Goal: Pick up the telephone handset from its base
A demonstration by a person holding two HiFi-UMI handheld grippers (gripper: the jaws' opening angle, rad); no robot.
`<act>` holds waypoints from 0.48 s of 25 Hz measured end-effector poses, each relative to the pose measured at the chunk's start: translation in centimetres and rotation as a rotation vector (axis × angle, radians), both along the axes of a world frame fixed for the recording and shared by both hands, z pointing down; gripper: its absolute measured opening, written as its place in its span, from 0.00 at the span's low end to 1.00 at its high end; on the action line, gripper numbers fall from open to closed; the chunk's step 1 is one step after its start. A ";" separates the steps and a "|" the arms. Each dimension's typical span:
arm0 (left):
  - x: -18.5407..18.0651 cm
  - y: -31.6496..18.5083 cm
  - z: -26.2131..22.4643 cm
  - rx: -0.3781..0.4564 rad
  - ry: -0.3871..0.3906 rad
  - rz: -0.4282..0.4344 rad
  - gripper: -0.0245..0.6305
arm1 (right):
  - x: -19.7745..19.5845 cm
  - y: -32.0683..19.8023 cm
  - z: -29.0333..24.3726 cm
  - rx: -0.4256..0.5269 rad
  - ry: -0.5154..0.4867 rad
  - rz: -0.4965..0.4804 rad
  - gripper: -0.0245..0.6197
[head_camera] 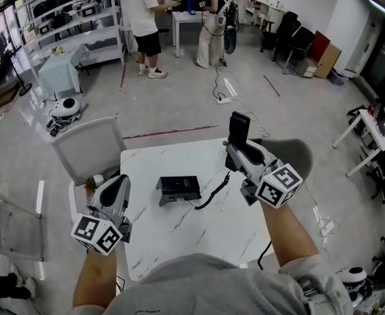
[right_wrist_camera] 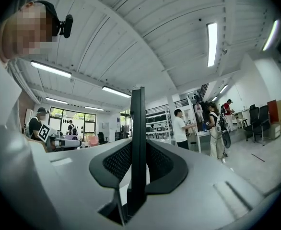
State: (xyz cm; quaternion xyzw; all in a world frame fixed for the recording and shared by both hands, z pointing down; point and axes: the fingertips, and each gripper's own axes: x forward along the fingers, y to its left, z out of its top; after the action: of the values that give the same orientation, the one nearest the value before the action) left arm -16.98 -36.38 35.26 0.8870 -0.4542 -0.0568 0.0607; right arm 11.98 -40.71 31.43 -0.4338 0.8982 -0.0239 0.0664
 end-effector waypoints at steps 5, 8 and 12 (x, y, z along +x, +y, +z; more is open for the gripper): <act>-1.1 0.0 -1.0 0.016 -0.005 -0.004 0.11 | -0.3 0.3 -1.7 0.020 -0.023 -0.006 0.16; -1.4 0.3 -2.1 0.027 -0.009 -0.005 0.11 | -0.7 0.5 -2.4 0.025 -0.023 -0.014 0.16; -1.6 0.7 -3.1 0.033 -0.015 -0.008 0.11 | -1.2 0.8 -3.0 0.036 -0.024 -0.022 0.16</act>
State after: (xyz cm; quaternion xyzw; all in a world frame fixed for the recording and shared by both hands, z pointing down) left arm -18.53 -35.68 32.20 0.8865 -0.4572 -0.0577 0.0425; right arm 10.80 -39.92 28.46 -0.4223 0.9024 -0.0136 0.0845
